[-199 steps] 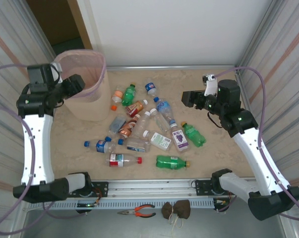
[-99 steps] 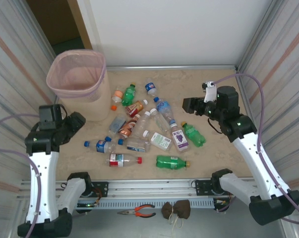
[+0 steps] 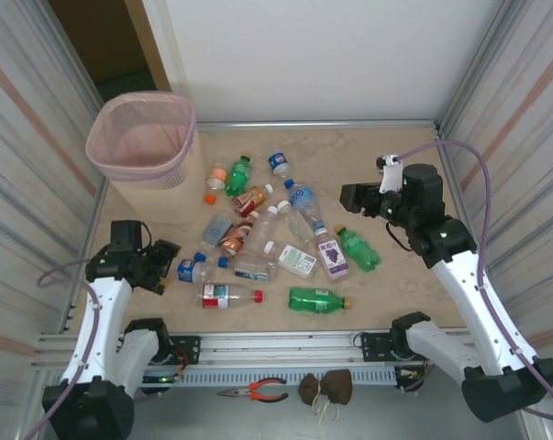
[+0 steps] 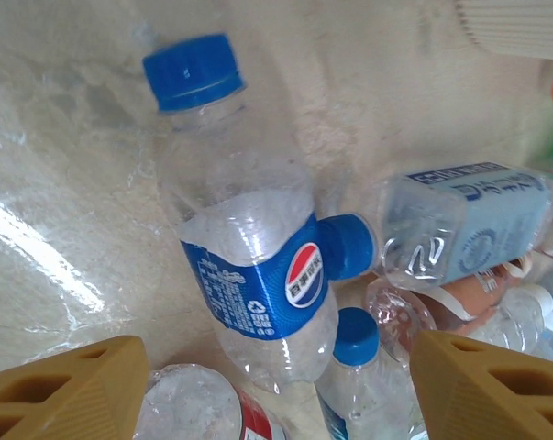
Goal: Put the plastic bottles in the bin
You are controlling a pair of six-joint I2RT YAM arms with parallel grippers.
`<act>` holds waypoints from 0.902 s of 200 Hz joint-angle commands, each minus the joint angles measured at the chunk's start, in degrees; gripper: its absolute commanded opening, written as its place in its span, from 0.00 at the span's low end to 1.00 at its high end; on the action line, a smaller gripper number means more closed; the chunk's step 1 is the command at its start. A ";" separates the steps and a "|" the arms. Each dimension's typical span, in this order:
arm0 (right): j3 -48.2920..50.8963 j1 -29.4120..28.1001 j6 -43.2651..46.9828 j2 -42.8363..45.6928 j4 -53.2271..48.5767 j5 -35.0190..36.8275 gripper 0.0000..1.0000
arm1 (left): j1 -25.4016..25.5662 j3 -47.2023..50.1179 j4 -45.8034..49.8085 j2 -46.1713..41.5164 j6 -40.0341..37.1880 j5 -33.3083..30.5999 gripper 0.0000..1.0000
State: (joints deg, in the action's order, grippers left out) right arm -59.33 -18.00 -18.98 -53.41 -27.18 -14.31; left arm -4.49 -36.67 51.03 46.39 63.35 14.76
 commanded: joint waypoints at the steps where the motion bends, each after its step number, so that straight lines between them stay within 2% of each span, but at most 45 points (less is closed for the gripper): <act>1: 0.00 -0.36 -0.45 1.19 -0.59 1.47 0.70 | 0.18 2.38 -3.30 1.20 7.44 2.73 0.78; 41: 0.14 -0.36 -0.62 1.29 -0.69 2.30 0.70 | 0.24 5.43 -9.90 5.16 11.08 5.66 0.74; 105: 0.00 -0.30 -0.44 1.55 -1.03 4.08 0.70 | 0.51 2.75 -13.45 15.19 9.89 5.71 0.76; 180: 0.40 -0.37 0.39 2.58 -1.93 5.73 0.71 | 0.93 3.88 -17.62 25.19 9.72 4.92 0.77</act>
State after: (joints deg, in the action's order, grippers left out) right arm -59.33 -18.00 -18.98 -52.12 -27.88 -10.00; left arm -3.88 -32.56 34.37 69.80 72.49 19.99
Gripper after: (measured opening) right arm 0.708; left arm 0.771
